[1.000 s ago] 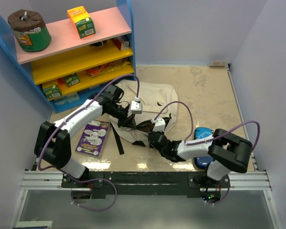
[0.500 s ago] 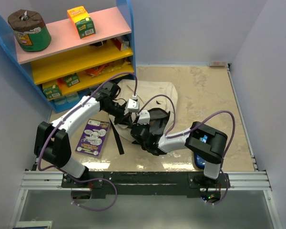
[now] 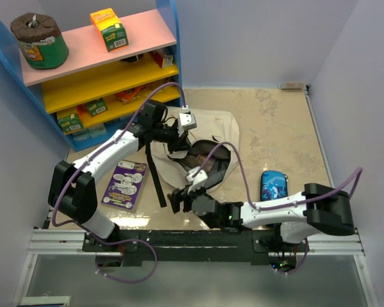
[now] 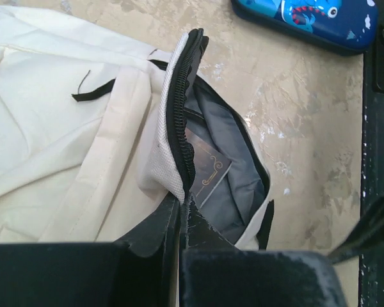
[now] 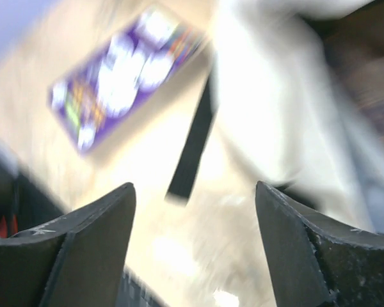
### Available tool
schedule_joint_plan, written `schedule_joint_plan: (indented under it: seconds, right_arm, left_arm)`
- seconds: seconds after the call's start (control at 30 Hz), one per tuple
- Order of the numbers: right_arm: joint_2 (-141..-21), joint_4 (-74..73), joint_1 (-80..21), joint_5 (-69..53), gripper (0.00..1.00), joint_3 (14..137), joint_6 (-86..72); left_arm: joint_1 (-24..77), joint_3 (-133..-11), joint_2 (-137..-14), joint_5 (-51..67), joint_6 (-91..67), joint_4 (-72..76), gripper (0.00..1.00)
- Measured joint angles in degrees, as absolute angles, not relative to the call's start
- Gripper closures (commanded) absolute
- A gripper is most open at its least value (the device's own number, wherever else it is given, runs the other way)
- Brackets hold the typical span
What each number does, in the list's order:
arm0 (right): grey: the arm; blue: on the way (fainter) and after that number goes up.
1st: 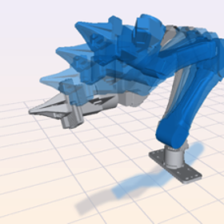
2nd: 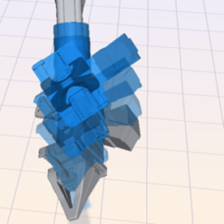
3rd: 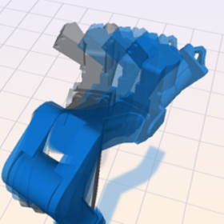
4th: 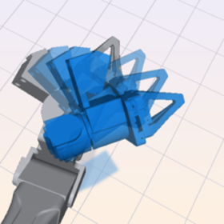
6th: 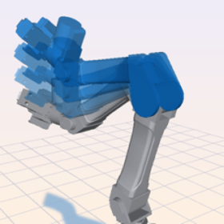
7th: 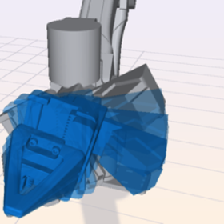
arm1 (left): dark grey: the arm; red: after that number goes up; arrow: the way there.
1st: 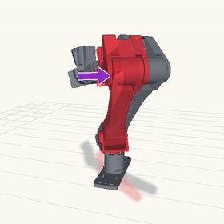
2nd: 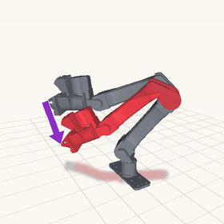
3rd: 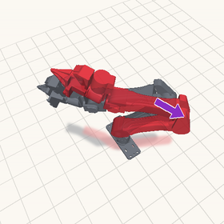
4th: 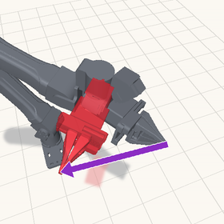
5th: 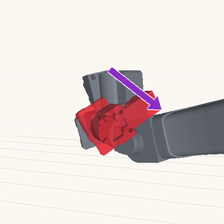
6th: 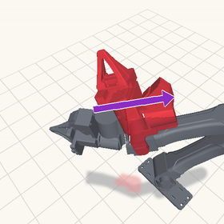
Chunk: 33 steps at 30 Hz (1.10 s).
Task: Pack the student bag
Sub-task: Place the book in the student bag, then pick up the book from the center of the board.
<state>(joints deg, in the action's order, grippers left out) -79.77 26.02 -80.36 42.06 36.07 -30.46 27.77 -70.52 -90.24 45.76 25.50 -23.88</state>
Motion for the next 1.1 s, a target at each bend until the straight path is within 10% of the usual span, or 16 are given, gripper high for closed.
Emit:
schedule_joint_plan:
  seconds: [0.43,1.1]
  right_arm:
    - [-110.2,23.5,-82.0,32.5,0.09,61.8,-21.6]
    - [-120.9,19.0,-73.7,30.4,0.08,74.8,-28.1]
  left_arm:
    - [27.5,-70.5,-90.8,45.0,23.3,-22.9,1.00]
    - [24.8,-70.6,-88.3,43.0,23.8,-23.4,1.00]
